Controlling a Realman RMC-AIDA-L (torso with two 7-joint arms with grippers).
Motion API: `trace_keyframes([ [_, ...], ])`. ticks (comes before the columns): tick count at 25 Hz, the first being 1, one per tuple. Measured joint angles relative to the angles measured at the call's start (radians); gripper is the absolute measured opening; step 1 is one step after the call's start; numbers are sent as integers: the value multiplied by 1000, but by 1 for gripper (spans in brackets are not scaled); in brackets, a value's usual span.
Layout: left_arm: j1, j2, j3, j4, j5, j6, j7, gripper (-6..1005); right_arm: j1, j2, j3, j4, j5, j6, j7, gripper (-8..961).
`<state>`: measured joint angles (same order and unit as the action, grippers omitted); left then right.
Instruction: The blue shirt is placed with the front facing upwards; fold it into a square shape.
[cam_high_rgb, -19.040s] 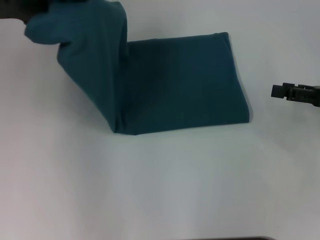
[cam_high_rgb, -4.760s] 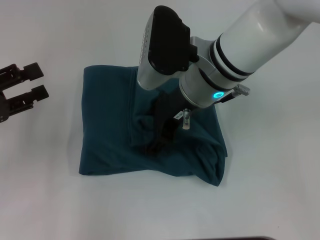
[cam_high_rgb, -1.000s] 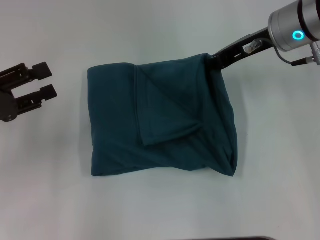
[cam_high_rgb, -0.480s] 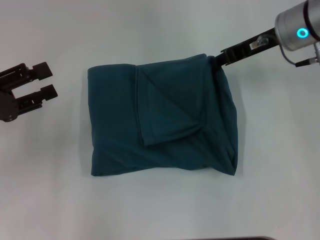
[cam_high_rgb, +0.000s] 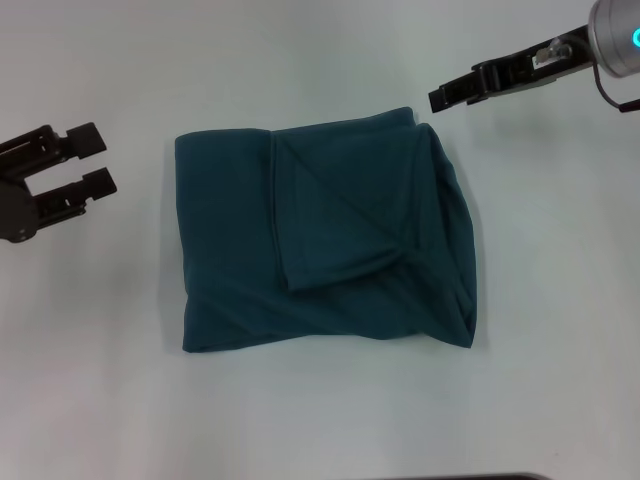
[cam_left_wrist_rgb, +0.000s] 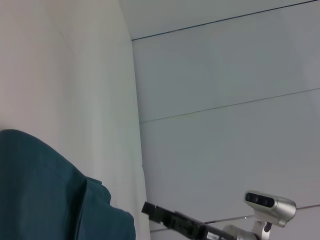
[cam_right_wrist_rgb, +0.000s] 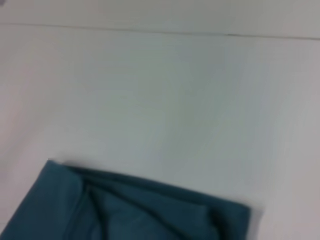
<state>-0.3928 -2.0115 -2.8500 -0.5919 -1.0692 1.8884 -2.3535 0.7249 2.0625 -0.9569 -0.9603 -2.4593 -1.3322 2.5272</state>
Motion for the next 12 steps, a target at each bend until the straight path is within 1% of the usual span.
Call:
trace_keyframes([
  [5, 0, 2, -5, 1, 0, 0, 0, 733, 29, -1, -4, 2, 1, -116, -9, 487],
  [9, 0, 2, -7, 1, 0, 0, 0, 733, 51, 2, 3, 10, 2, -208, 8, 602],
  [12, 0, 2, -7, 1, 0, 0, 0, 733, 66, 6, 5, 21, 3, -258, 26, 607],
])
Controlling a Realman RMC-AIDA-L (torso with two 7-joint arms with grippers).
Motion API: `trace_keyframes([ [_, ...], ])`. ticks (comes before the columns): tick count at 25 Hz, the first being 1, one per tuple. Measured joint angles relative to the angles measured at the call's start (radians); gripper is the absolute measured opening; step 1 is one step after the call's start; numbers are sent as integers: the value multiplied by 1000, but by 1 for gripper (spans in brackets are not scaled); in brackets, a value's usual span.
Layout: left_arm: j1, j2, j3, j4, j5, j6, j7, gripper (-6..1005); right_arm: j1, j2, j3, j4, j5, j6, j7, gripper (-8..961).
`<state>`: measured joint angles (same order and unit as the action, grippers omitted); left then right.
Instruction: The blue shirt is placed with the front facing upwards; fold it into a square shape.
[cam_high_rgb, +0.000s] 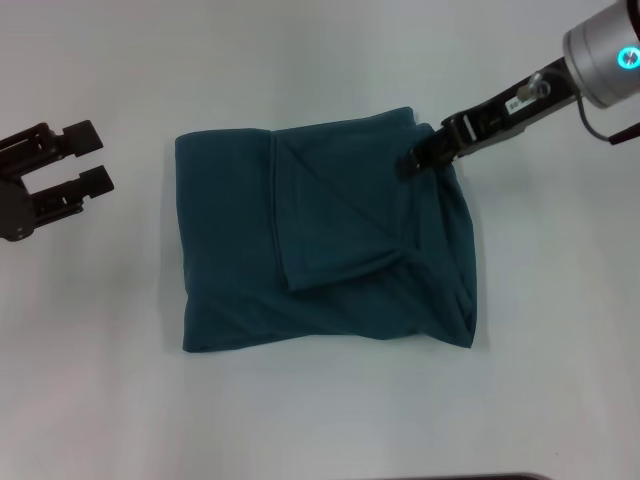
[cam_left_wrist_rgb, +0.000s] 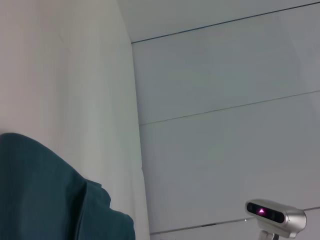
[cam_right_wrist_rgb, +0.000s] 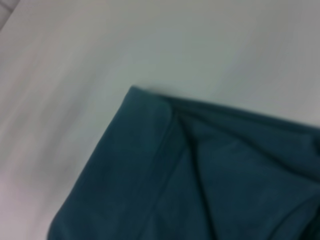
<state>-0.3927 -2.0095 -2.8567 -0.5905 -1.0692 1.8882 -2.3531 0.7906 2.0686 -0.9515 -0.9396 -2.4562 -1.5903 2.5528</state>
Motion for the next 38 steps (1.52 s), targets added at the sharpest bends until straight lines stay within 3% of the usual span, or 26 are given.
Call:
trace_keyframes([
  [7, 3, -1, 0, 0, 0, -5, 0, 733, 30, 3, 14, 98, 45, -2, 2, 608],
  [20, 5, -2, 0, 0, 0, -7, 0, 733, 23, 16, -83, 161, -35, 278, -3, 609],
  [23, 3, -2, -1, 0, 0, -8, 0, 733, 21, 15, -78, 121, -32, 261, 15, 608],
  [29, 2, 1, -1, 0, 0, -8, 0, 734, 11, 17, -86, -14, 17, 87, -22, 608],
  [34, 4, 4, -3, 0, 0, -9, 0, 734, 10, 26, -203, -23, 128, 6, -246, 609],
  [38, 3, 5, -4, 0, 0, -9, 0, 734, 11, 30, -394, -21, 176, 59, -313, 601],
])
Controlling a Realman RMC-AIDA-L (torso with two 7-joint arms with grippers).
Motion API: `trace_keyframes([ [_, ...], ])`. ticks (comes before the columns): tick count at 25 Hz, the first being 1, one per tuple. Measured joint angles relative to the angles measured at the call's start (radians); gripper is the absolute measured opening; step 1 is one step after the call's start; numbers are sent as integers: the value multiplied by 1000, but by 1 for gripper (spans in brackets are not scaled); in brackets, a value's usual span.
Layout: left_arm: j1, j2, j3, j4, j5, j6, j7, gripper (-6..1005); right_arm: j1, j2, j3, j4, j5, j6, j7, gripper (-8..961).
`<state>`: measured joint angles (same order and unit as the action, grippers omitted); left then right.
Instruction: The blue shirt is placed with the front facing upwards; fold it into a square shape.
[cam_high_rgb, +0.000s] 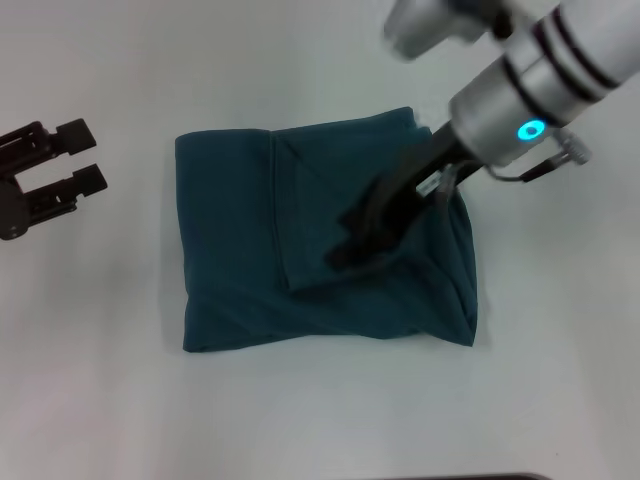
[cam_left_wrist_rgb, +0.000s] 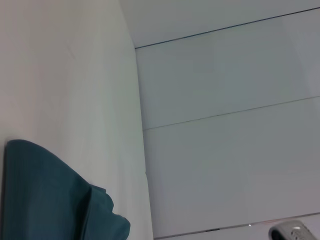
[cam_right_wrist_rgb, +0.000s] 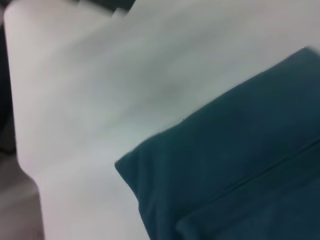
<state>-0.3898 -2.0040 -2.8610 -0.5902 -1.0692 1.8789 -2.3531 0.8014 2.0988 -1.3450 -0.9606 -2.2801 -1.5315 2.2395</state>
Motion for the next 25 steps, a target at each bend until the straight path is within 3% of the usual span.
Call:
trace_keyframes([
  [5, -1, 0, 0, 1, 0, -1, 0, 734, 8, 2, -152, 0, 30, 95, 25, 586],
  [13, -1, -3, 0, 1, 0, -6, 0, 734, 19, 1, -274, -3, 100, 177, 29, 564],
  [25, -1, -5, 1, 3, 0, -6, 0, 734, 28, 5, -335, 32, 105, 225, 54, 530],
])
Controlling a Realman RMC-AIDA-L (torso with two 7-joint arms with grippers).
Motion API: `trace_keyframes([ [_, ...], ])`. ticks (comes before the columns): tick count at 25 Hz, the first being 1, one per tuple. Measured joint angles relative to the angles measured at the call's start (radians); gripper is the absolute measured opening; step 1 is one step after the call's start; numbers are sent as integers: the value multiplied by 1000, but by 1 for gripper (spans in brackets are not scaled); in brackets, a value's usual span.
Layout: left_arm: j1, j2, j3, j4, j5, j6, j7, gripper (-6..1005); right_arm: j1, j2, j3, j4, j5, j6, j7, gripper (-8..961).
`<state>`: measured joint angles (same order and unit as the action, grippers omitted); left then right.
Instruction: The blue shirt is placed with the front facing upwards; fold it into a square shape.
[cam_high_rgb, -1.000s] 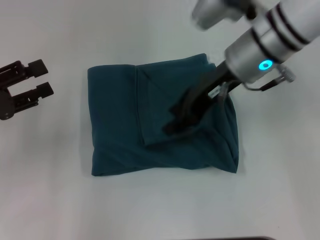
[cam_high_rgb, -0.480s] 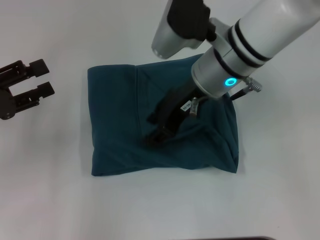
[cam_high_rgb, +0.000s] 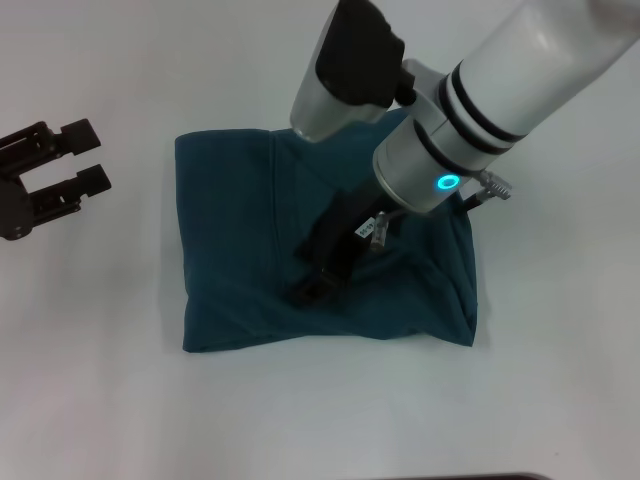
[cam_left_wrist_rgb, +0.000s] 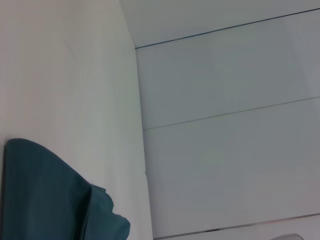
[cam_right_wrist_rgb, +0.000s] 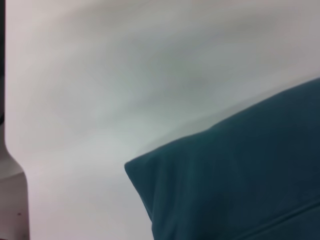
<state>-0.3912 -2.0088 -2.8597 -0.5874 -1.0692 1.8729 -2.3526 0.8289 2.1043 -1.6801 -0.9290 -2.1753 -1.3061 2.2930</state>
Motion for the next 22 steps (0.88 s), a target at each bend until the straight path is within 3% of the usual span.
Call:
trace_keyframes([
  [12, 6, -1, 0, 0, 0, 0, 5, 734, 21, -4, -37, 14, 36, 35, 43, 496],
  [22, 6, 0, -1, 0, 0, 0, 7, 734, 19, -6, -37, 15, 34, 14, 45, 92],
])
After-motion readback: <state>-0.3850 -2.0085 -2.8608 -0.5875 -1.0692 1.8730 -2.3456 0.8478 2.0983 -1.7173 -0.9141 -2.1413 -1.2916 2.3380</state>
